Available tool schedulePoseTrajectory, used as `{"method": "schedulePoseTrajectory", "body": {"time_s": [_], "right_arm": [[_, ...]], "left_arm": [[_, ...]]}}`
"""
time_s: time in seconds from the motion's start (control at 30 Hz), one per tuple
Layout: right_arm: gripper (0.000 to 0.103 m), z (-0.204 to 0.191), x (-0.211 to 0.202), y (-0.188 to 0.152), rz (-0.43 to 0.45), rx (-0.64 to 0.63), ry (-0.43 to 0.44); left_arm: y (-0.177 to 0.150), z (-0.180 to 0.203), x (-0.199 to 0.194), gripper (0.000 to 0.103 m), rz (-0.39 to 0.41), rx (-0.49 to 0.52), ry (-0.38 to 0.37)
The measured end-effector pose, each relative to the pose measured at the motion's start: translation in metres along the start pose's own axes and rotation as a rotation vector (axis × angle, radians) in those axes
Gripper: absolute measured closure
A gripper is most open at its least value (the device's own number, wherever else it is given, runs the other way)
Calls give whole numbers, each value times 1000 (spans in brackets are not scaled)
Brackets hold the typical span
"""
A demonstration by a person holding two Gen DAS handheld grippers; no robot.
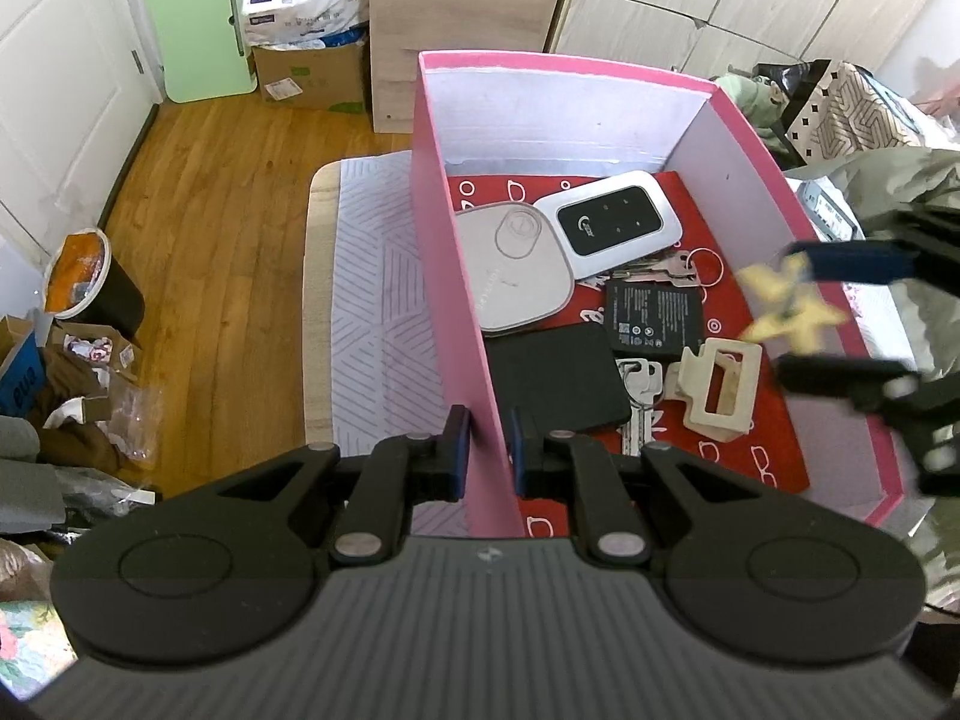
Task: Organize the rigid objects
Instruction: 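Lower the yellow star clip into the pink box and open the right gripper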
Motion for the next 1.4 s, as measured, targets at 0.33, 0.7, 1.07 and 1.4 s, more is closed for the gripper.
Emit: {"method": "schedulePoseTrajectory", "body": {"time_s": [0.33, 0.7, 1.07, 1.4], "right_arm": [[46, -22, 87, 10, -243, -133, 85], [42, -21, 103, 9, -256, -148, 88], [39, 16, 21, 2, -51, -21, -30], [39, 62, -50, -39, 101, 117, -200]], "left_arm": [[-1, -2, -1, 91, 6, -11, -7], [0, -3, -1, 90, 1, -7, -10], [0, -5, 0, 90, -3, -14, -23], [-1, -4, 2, 90, 4, -18, -26]]}}
Point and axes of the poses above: each gripper's, at about its wrist camera, not at the fingertips, and x roughly the way its jaws point, z to its right, y to its top, the point moved 5 cm from there along x, roughly the way its jaws point, and after that the axes turned 2 degrees about z, right-handed, at the moved point
